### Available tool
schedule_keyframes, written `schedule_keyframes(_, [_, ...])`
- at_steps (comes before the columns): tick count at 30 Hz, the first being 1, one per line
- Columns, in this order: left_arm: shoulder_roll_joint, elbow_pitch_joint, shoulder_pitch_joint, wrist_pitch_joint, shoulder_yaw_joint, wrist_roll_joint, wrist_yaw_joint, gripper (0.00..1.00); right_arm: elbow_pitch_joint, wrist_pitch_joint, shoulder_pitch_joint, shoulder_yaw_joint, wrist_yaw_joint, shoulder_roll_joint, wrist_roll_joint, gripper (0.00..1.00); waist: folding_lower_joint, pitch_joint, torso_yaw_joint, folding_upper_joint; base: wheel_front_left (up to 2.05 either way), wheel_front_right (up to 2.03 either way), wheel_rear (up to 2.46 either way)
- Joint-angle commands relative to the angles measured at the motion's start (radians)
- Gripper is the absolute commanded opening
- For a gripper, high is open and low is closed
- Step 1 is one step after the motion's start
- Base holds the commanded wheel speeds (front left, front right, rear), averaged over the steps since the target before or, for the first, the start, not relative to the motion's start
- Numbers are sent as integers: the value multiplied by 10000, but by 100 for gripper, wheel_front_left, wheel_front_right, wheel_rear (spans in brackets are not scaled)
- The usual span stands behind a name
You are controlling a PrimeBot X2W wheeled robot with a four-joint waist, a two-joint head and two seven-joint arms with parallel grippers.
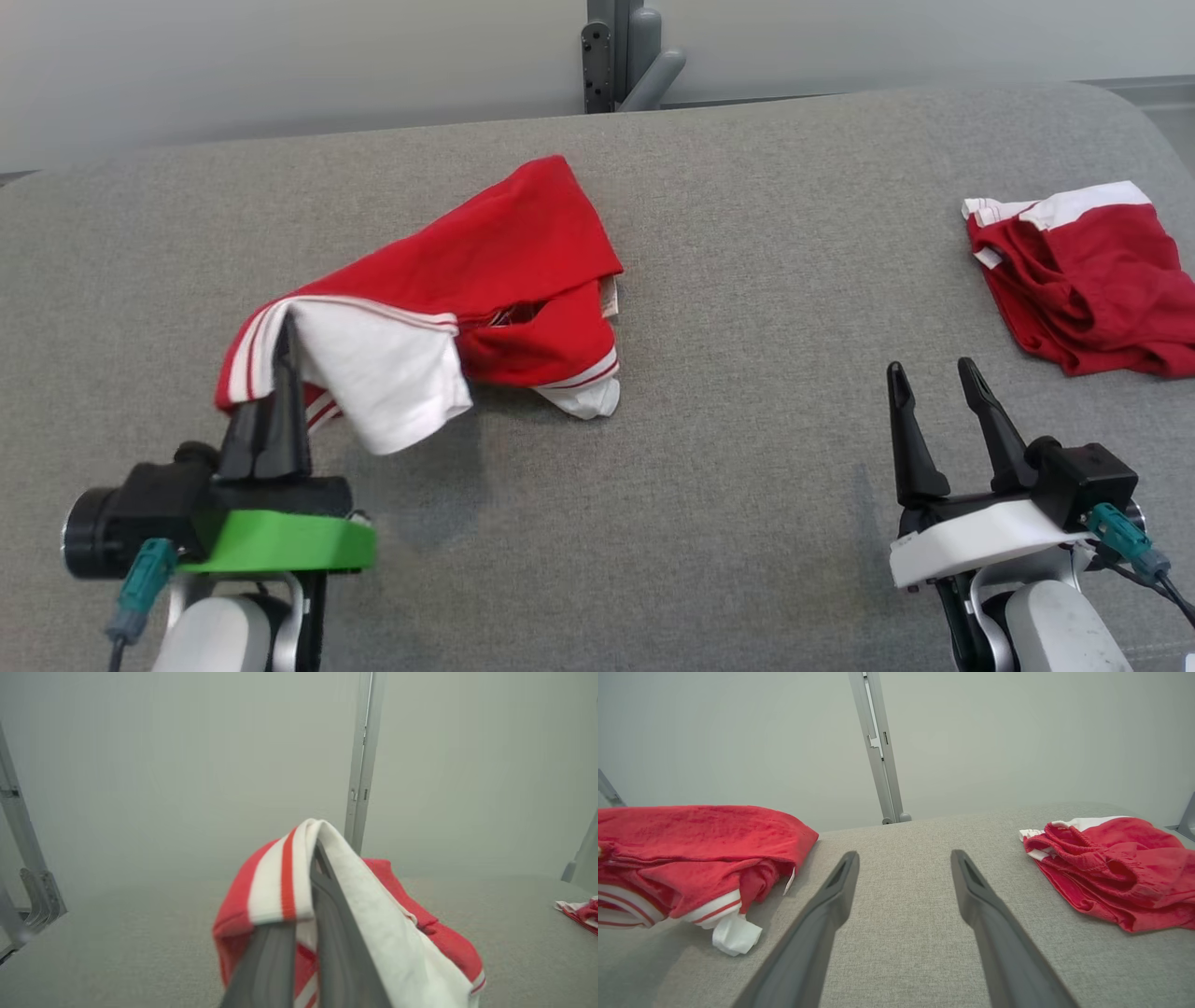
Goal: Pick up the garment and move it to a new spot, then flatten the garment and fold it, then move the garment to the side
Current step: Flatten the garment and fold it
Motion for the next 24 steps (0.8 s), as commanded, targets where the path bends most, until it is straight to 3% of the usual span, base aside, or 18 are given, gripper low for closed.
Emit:
schedule_keyframes(1, [152,96,315,57,251,-178,131,0,-29,-47,79,-15,-15,-13,46,100,0,50,-15,33,0,0,0])
schedule_keyframes(10, [543,1239,1444,-56,1578,-846,644,0,-41,-47,-4,-80,-15,-11,-87,100,0,287,-4,33,0,0,0])
schedule_keyframes(17, [180,2820,1307,-89,1762,-1445,341,0,231,-46,-291,224,-15,-13,-143,100,0,372,181,33,0,0,0])
schedule_keyframes(18, [95,3084,1182,-100,1748,-1502,271,7,300,-46,-353,273,-15,-13,-134,100,0,381,221,33,0,0,0])
schedule_keyframes(20, [-29,3629,1026,-115,1678,-1622,120,36,442,-46,-466,363,-15,-13,-139,100,0,385,303,33,0,0,0])
schedule_keyframes(21, [-148,4099,863,-127,1636,-1698,-48,97,576,-46,-584,468,-15,-10,-135,100,0,388,371,33,0,0,0])
schedule_keyframes(24, [-241,4655,639,-141,1557,-1752,-256,100,783,-46,-754,636,-15,-14,-135,100,0,399,467,33,0,0,0])
